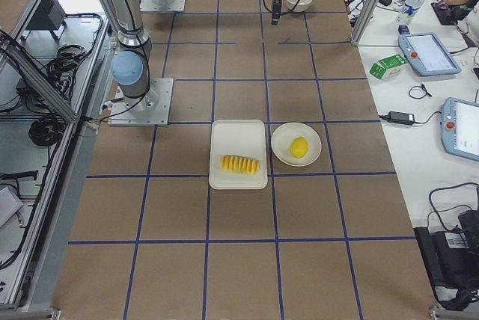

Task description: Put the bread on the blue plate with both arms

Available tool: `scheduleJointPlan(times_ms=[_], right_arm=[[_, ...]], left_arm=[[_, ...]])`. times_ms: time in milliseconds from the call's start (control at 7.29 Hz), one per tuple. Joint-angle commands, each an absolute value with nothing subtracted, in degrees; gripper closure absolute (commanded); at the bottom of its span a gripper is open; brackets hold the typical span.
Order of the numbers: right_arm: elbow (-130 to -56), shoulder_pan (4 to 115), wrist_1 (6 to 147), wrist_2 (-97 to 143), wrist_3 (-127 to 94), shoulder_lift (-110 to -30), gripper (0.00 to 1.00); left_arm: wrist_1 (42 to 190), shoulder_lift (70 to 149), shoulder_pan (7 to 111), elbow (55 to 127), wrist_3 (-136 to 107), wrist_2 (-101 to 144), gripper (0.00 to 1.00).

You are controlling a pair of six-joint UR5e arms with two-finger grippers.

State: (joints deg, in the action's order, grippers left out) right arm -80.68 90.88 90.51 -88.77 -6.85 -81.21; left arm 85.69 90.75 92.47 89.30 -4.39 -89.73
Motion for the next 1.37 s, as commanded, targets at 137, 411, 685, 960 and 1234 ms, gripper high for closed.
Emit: scheduleJointPlan(times_ms=[137, 411, 685, 960, 1234], right_arm=[[-82.34, 89.14, 90.18, -89.82, -0.93, -81.21, 0.00], [-85.94, 80.74, 91.92, -90.09, 8.73, -81.56, 0.00], [-91.55, 69.49, 97.61, -89.83, 21.30, -81.48, 0.00], [-99.37, 59.81, 111.99, -89.56, 34.65, -80.34, 0.00], [-102.47, 51.90, 118.80, -89.65, 41.02, -74.65, 0.00]], left_arm=[[85.69, 90.53, 92.90, 89.30, -4.39, -89.65, 0.00], [85.69, 90.35, 92.99, 89.21, -4.40, -89.65, 0.00], [85.78, 89.91, 93.08, 89.65, -4.39, -89.65, 0.00], [85.69, 89.83, 93.08, 89.56, -4.39, -89.74, 0.00], [85.69, 90.09, 93.16, 89.56, -4.92, -89.65, 0.00]])
